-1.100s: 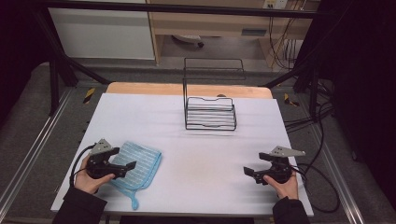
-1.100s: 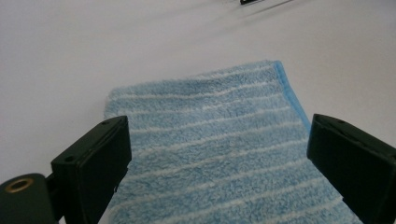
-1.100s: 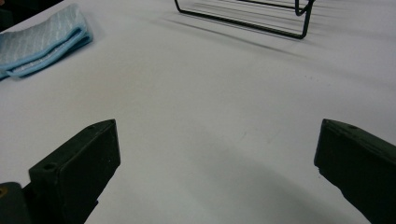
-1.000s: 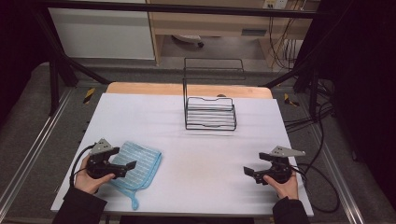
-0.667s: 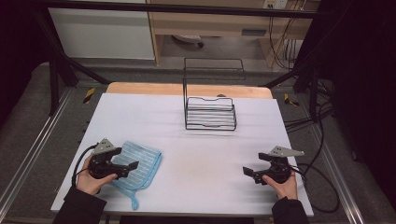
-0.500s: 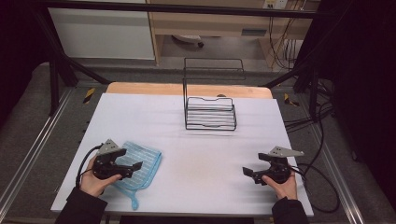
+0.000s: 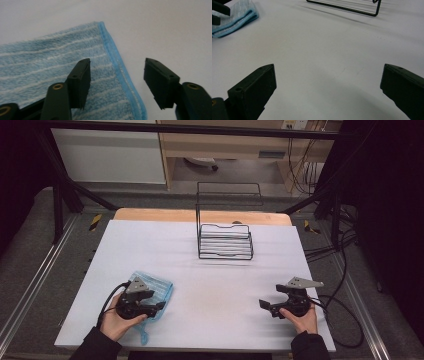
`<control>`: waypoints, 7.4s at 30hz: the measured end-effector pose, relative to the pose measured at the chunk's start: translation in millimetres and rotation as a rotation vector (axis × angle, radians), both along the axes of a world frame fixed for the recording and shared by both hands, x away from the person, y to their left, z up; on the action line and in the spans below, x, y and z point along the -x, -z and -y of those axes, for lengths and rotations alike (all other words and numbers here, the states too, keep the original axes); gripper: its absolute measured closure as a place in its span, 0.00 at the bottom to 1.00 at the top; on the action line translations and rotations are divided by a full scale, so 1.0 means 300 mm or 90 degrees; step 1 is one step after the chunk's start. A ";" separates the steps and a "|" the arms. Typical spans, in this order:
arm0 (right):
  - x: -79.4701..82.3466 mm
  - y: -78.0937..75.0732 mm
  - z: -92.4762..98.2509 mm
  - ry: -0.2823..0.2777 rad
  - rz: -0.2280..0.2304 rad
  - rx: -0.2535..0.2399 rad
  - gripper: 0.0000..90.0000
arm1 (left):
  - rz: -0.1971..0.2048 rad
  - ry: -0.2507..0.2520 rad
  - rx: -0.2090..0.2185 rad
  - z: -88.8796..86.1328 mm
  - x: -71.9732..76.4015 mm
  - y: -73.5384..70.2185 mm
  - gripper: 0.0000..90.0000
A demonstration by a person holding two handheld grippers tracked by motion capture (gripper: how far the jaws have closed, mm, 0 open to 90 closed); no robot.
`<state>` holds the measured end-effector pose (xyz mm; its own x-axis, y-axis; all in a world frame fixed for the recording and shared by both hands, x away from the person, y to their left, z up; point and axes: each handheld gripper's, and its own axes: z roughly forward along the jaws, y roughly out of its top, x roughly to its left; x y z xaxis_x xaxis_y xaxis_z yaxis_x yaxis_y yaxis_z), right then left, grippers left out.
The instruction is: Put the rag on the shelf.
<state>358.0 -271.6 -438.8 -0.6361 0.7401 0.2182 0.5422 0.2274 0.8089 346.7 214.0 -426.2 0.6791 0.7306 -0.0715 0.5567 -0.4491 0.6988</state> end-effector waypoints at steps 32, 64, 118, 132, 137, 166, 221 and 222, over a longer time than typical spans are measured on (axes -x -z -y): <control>-0.001 0.001 0.000 0.001 -0.004 0.003 0.01 | -0.030 -0.023 -0.059 0.013 -0.001 0.032 0.91; 0.002 -0.002 0.002 0.007 -0.002 -0.001 0.01 | 0.027 -0.032 -0.118 0.057 0.062 0.051 0.71; -0.001 -0.002 0.002 0.004 -0.007 -0.001 0.01 | -0.011 -0.032 0.033 0.050 0.028 -0.031 0.92; -0.002 0.000 0.001 0.005 -0.007 0.001 0.01 | -0.011 -0.027 0.034 0.128 0.028 -0.039 0.92; -0.001 -0.001 0.001 0.006 -0.007 0.001 0.01 | -0.008 -0.025 0.039 0.162 0.031 -0.042 0.92; -0.001 0.000 0.001 0.003 -0.005 0.001 0.01 | -0.006 0.029 0.033 0.394 0.041 -0.041 0.92; -0.001 0.004 -0.005 0.005 -0.009 0.004 0.01 | -0.003 0.091 0.021 0.243 -0.060 -0.102 0.33; -0.001 0.004 -0.005 0.006 -0.010 0.004 0.02 | -0.004 0.084 0.021 0.225 -0.062 -0.098 0.33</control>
<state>358.4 -270.0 -440.1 -0.6254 0.7479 0.2226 0.5565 0.2275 0.7991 365.3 146.6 -396.8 0.7687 0.6320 -0.0984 0.4984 -0.4953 0.7116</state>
